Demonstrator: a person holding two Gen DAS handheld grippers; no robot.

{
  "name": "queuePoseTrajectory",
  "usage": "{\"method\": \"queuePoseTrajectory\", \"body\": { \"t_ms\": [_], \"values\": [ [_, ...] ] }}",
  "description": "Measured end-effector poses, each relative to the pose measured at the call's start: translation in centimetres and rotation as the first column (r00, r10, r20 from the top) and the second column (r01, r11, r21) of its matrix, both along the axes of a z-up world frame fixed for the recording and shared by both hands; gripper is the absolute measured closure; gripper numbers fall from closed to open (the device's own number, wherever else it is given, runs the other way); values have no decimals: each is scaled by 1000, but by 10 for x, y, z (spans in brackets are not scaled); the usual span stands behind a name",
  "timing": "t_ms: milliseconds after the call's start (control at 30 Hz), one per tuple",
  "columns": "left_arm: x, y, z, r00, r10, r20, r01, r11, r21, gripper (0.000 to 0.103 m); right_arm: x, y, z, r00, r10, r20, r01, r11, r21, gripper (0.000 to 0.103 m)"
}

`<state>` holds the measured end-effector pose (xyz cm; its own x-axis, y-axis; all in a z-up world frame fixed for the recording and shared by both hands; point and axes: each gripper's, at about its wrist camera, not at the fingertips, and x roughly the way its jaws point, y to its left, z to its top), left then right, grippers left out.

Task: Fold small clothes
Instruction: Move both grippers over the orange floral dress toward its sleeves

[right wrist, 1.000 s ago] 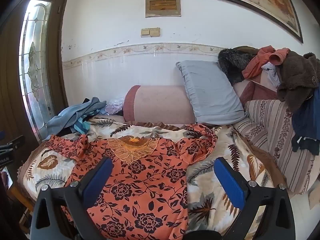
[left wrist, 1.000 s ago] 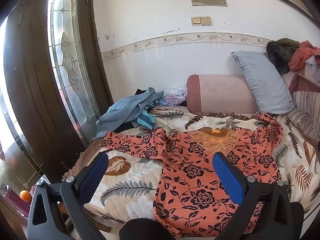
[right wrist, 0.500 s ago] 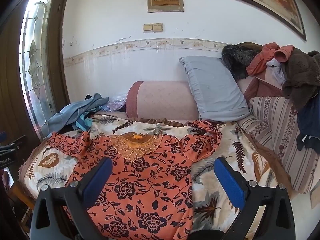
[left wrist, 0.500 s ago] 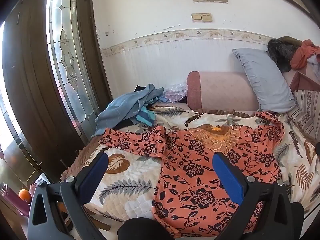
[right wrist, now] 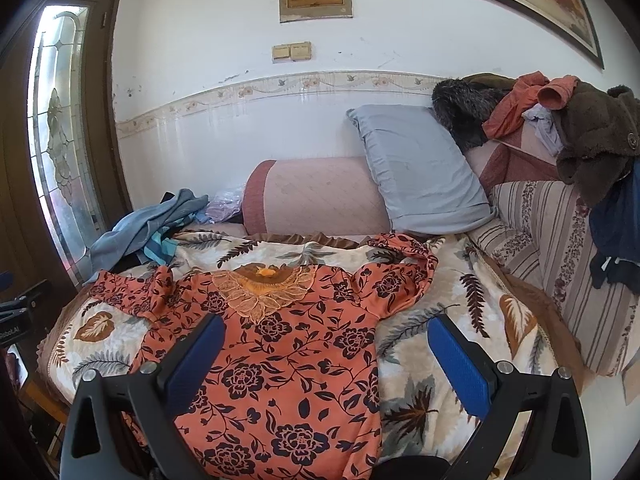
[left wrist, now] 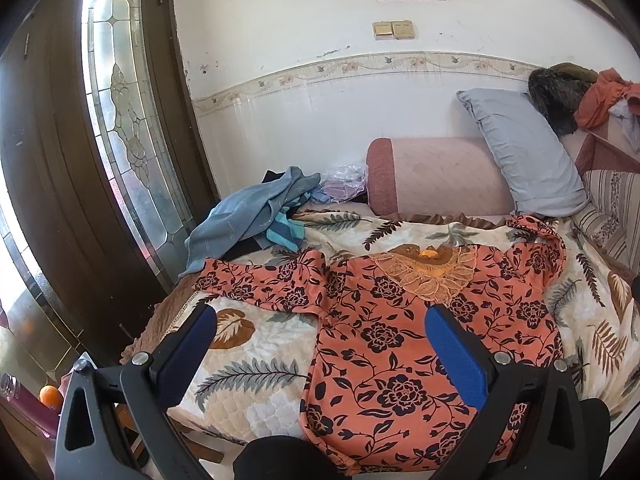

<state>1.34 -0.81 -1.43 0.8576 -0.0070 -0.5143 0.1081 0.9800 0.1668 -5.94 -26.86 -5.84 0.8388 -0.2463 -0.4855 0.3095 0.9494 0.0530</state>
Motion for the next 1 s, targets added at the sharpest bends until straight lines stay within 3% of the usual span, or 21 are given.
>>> {"method": "queuePoseTrajectory", "body": {
  "t_ms": [533,1000],
  "values": [
    [9,2,-5,1000,19,-18,-19,1000,19,0,7,-1,-9,1000,1,-28,-1,1000,17,1],
    [10,66,7,981,190,47,-191,982,12,0,29,22,-14,997,64,-50,-63,998,19,1]
  ]
}}
